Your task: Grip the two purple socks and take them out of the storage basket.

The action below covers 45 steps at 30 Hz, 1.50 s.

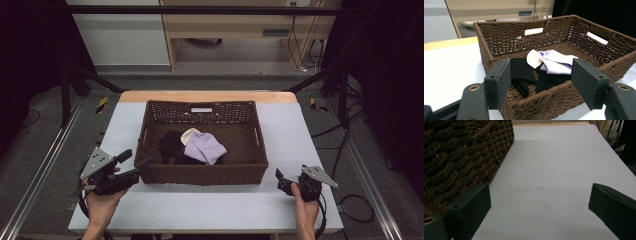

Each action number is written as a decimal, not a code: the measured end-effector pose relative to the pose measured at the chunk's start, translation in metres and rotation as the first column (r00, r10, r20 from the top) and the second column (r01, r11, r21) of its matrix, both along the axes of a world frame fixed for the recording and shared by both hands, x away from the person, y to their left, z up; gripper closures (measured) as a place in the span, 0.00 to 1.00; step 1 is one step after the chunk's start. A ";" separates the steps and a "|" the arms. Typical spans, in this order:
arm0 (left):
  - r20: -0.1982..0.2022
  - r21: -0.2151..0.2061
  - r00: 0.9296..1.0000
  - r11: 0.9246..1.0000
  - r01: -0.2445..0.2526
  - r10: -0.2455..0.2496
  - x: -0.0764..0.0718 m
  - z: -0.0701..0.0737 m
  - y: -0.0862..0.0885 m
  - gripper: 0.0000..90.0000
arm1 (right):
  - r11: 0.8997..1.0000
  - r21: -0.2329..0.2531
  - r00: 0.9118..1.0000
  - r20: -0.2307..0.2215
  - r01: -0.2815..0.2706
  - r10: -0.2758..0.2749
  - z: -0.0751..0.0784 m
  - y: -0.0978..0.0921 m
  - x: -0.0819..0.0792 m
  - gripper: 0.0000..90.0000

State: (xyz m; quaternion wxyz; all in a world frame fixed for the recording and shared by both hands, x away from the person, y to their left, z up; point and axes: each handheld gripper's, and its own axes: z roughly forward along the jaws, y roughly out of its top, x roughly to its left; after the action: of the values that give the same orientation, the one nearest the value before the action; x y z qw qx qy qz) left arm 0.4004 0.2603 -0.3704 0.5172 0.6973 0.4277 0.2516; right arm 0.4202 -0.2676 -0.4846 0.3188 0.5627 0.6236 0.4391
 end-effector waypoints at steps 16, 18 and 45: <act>0.010 0.002 1.000 1.000 0.005 -0.005 0.021 0.012 -0.010 0.36 | 1.000 0.000 1.000 -0.006 0.011 -0.011 0.000 0.000 0.001 0.05; 0.010 0.014 1.000 1.000 0.008 -0.008 0.028 0.015 -0.016 0.36 | 1.000 0.000 1.000 -0.009 0.008 -0.008 0.000 -0.001 0.001 0.05; -0.004 0.102 0.999 0.993 0.053 -0.052 0.104 0.041 -0.092 0.41 | 1.000 -0.005 1.000 -0.015 -0.001 0.001 0.000 0.001 0.001 0.05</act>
State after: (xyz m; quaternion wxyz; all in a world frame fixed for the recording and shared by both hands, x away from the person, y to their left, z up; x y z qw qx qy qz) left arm 0.5043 0.1687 -0.3296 0.4870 0.7340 0.3963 0.2589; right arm 0.4215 -0.2670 -0.4846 0.3153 0.5649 0.6272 0.4337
